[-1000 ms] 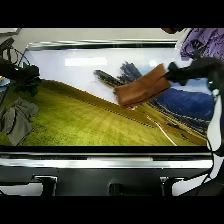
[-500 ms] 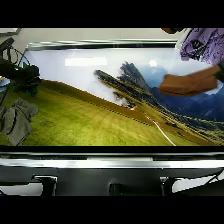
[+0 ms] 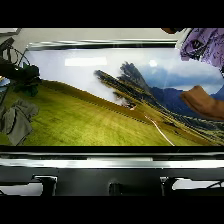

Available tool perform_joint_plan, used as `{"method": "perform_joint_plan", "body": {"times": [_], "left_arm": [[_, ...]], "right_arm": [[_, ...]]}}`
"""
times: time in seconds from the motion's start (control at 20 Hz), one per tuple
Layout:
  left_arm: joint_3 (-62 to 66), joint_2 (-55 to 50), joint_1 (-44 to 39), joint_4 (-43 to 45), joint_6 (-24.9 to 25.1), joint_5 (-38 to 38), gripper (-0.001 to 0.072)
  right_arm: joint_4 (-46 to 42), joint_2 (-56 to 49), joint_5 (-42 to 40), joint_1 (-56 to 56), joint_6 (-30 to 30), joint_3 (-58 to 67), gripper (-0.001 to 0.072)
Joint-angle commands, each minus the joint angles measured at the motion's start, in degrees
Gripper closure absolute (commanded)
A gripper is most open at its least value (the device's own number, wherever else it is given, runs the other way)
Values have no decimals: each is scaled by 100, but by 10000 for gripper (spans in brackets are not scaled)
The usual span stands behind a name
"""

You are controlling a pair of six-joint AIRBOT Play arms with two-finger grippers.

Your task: Fold the clothes and pants, and hang the long-sleeved shirts on hangers.

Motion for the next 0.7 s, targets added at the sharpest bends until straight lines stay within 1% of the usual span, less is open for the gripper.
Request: {"method": "perform_joint_plan", "body": {"times": [0.0,0.15,0.3,0.4,0.65], "left_arm": [[2,-2,0,0,2,-59,688],[2,-2,0,0,2,-175,687],[2,-2,0,0,2,-168,687],[2,-2,0,2,0,-168,688],[2,-2,0,0,2,-168,688]], "right_arm": [[-619,680,96,-157,221,-1403,686],[-942,1274,229,-177,323,-2592,685],[-1058,1683,243,-177,509,-3373,684],[-1130,1880,243,-177,625,-3735,684],[-1244,2031,302,-177,660,-4203,683]]}}
